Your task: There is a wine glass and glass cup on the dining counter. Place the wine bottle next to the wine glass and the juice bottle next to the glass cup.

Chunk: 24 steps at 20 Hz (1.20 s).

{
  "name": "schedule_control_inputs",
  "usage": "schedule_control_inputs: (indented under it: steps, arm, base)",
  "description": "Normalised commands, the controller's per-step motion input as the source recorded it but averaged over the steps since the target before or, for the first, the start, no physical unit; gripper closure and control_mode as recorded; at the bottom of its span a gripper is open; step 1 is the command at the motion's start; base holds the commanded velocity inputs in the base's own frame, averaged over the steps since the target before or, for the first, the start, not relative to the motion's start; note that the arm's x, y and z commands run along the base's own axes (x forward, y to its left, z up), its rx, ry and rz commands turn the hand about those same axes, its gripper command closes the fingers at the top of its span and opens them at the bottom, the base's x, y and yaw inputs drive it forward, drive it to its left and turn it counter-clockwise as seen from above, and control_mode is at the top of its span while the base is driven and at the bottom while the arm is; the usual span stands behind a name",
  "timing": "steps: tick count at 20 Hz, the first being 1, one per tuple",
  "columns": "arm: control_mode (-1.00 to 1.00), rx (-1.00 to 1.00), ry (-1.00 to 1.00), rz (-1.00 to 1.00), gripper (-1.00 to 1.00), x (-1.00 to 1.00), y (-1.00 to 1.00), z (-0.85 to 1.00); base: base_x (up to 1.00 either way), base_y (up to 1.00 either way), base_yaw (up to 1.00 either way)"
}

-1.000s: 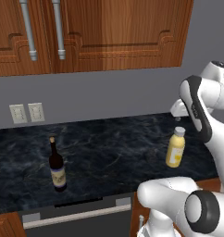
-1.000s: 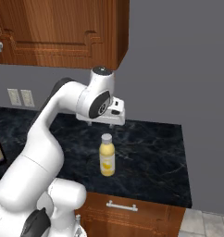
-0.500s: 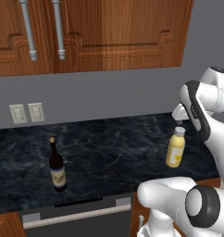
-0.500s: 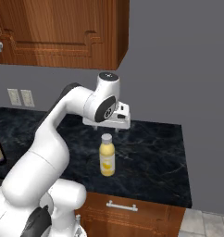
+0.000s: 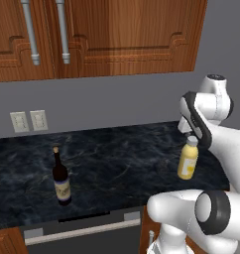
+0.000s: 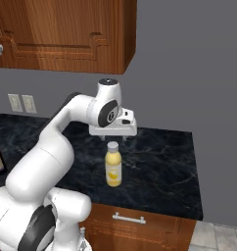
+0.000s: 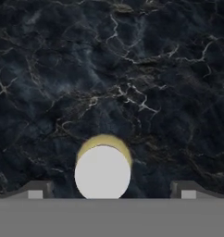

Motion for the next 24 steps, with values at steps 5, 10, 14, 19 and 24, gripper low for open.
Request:
schedule_control_inputs:
  steps: [5,10,14,19,24]
  arm:
    - [-1.00,0.00,0.04,0.00,-1.00,0.00,0.00,-0.13]
    - [-1.00,0.00,0.05,0.00,-1.00,-0.04,0.00,-0.14]
    - [-1.00,0.00,0.02,0.00,-1.00,-0.06,0.00,-0.14]
    - [-1.00,0.00,0.00,0.00,-1.00,-0.03,0.03,-0.18]
    - [-1.00,0.00,0.01,0.00,-1.00,0.02,0.03,-0.23]
  base:
    - [0.00,0.00,0.00]
    - [0.00,0.00,0.00]
    - [0.00,0.00,0.00]
    - [0.00,0.00,0.00]
    - [0.00,0.00,0.00]
